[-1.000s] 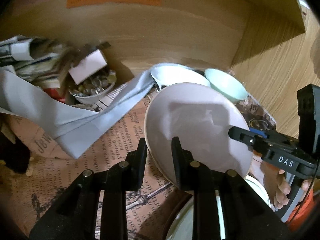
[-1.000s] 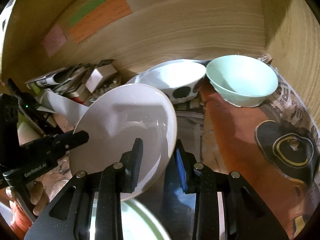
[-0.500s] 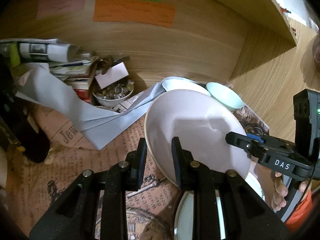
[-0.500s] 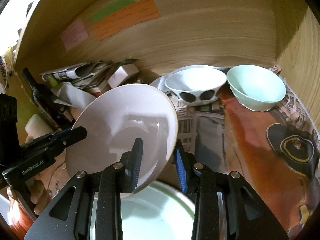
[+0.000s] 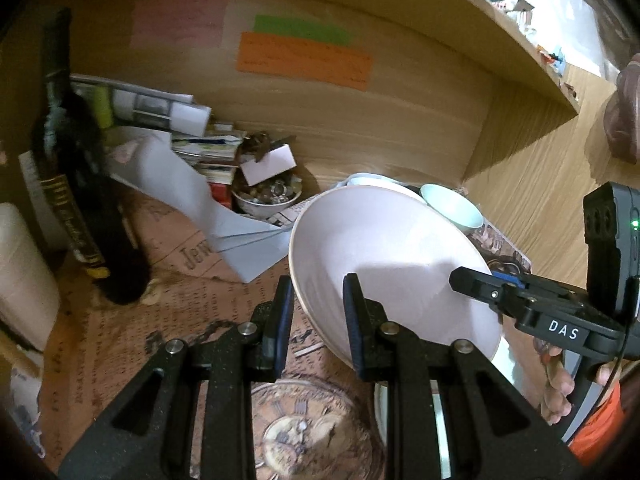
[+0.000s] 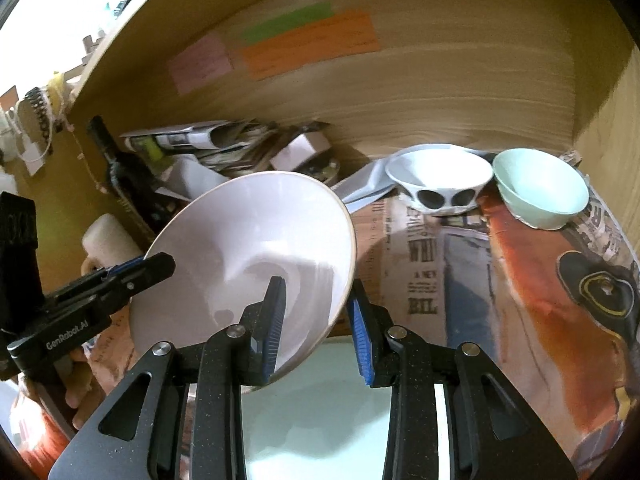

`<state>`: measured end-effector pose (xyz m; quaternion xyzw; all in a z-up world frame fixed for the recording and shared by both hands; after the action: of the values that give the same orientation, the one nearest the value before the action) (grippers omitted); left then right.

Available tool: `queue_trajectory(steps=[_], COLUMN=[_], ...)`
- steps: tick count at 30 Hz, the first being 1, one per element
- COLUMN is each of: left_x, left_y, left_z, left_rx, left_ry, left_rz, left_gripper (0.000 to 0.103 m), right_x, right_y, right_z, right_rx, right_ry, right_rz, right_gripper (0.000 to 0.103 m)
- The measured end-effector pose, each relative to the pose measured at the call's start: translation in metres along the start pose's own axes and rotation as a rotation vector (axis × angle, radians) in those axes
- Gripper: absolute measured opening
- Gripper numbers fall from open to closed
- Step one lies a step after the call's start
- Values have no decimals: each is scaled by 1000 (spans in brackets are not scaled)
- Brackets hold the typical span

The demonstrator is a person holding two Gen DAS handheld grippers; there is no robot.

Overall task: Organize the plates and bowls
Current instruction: 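Lift the pinkish-grey bowl and carry it beside the plate stack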

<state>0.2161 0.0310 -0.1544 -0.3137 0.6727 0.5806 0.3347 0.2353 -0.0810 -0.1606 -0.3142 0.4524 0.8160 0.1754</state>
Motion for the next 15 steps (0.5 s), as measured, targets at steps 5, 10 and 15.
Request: queue_trajectory(steps=[5,10,15], left_x=[10,20,33], left_y=[21,40,54], left_z=[11,23,33], left_rx=[-13,-32,-56], left_ry=[16,29,42], left_rz=[-8,-15,-17], left_gripper=[24,24,24], right_x=[7,14,23], right_y=[3,5,3], right_z=[19,37,55], right_rx=[-28,-54,-70], right_ry=[14,37,71], right_rz=[-4,-1,14], right_gripper=[29,29,29])
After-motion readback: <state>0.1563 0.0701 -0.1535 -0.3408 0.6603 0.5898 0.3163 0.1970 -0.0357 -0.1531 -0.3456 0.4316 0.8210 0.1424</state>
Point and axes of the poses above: each gripper's, at about its wrist camera, not at the fingertips, and y roughly against the way its jaws point, z to its left, x to its underside, the point moved 10 cm from there along -y, roughly the way its jaws point, and after that the axes turned 6 degrees about -y, right-handed, at the moved point
